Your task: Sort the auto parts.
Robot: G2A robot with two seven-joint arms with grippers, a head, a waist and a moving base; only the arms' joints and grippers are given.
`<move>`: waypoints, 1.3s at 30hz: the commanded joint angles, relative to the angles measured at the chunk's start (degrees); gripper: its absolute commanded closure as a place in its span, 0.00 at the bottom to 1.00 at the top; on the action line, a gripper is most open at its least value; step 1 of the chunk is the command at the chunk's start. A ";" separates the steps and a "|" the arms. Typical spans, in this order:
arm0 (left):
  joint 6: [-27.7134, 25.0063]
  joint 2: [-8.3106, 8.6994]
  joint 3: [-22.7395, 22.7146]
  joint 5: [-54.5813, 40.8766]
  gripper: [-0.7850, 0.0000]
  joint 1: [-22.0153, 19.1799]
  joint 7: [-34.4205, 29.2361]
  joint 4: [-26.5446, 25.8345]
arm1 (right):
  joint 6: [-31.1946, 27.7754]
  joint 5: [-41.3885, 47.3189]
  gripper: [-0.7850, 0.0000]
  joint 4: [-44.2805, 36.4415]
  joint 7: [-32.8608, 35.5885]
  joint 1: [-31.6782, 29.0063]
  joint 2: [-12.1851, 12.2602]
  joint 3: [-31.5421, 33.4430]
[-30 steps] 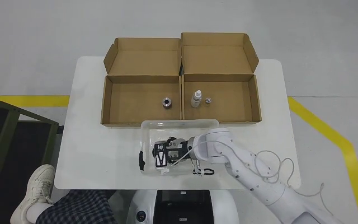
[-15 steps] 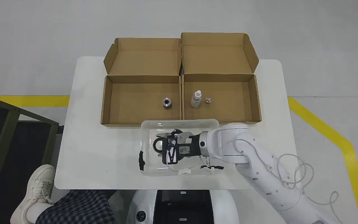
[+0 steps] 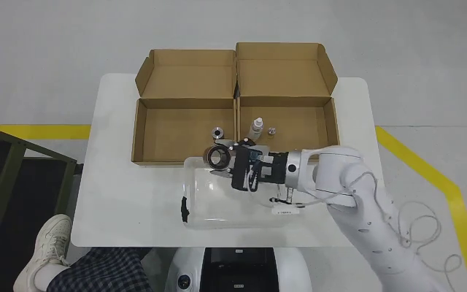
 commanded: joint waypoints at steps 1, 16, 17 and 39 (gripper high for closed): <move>0.00 0.00 0.00 0.00 0.00 0.00 0.00 0.00 | 0.28 0.16 1.00 -0.71 -0.40 -0.09 0.14 0.89; 0.00 0.00 0.00 0.00 0.00 0.00 0.00 0.00 | 1.71 1.69 1.00 -3.10 -2.42 0.13 0.73 3.60; 0.00 0.00 0.00 0.00 0.00 0.00 0.00 0.00 | 1.73 1.72 1.00 -3.18 -2.49 0.12 0.77 3.71; 0.00 0.00 0.00 0.00 0.00 0.00 0.00 0.00 | 2.51 0.66 1.00 -2.90 -2.00 0.83 1.23 2.45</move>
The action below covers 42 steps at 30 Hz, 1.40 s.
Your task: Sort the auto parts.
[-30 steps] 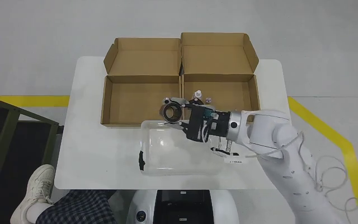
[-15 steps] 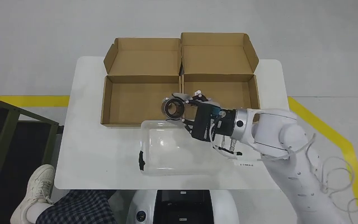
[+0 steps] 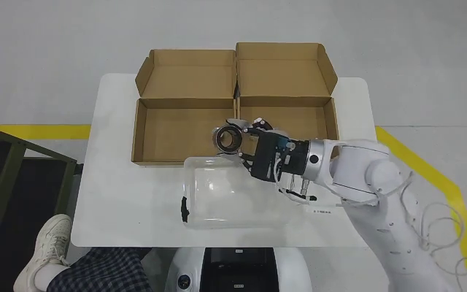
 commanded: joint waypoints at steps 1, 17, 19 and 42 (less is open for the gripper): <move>0.00 0.00 0.00 0.00 0.00 0.00 0.00 0.00 | -0.19 0.66 1.00 1.12 -0.15 0.44 -0.15 -1.40; 0.00 0.00 0.00 0.00 0.00 0.00 0.00 0.00 | 3.44 2.30 1.00 21.17 0.27 11.80 -3.68 -15.06; 0.00 0.00 0.00 0.00 0.00 0.00 0.00 0.00 | 3.30 3.80 1.00 24.11 0.04 13.72 -4.40 -16.77; 0.00 0.00 0.00 0.00 0.00 0.00 0.00 0.00 | 4.62 11.28 1.00 52.08 -3.42 29.64 -13.92 -30.79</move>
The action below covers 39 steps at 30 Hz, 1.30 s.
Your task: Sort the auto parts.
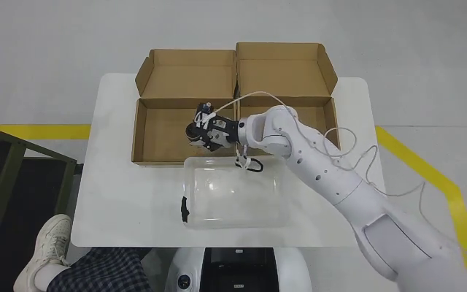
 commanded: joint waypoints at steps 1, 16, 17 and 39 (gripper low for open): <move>0.00 0.00 0.00 0.00 0.00 0.00 0.00 0.00 | -0.09 0.17 1.00 1.44 -0.21 0.58 -0.60 -0.57; 0.00 0.00 0.00 0.00 0.00 0.00 0.00 0.00 | -0.29 -0.47 1.00 11.72 0.27 3.60 -5.08 -4.36; 0.00 0.00 0.00 0.00 0.00 0.00 0.00 0.00 | -0.29 -0.66 1.00 12.24 0.19 3.76 -5.33 -4.50; 0.00 0.00 0.00 0.00 0.00 0.00 0.00 0.00 | -0.35 -4.86 0.61 17.88 0.66 5.40 -8.75 -5.23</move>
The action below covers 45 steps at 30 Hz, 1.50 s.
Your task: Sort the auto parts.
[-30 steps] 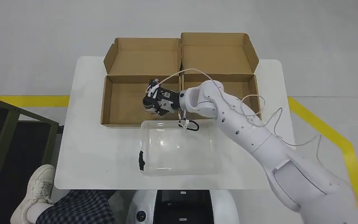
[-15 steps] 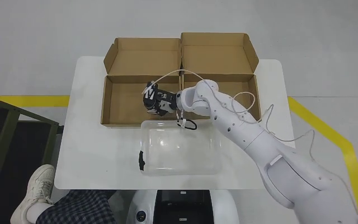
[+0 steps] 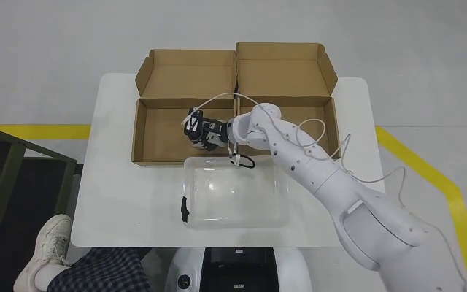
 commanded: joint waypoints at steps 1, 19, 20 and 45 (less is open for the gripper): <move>0.00 0.00 0.00 0.00 0.00 0.00 0.00 0.00 | -0.20 -0.13 0.59 0.46 -0.02 0.02 -0.18 0.07; 0.00 0.00 0.00 0.00 0.00 0.00 0.00 0.00 | -2.20 -1.90 0.34 -5.69 0.40 -0.83 0.69 4.47; 0.00 0.00 0.00 0.00 0.00 0.00 0.00 0.00 | -2.37 -1.95 0.34 -6.74 0.56 -1.16 1.01 5.11; 0.00 0.00 0.00 0.00 0.00 0.00 0.00 0.00 | -6.45 -4.83 0.00 -49.11 7.25 -27.76 13.15 36.33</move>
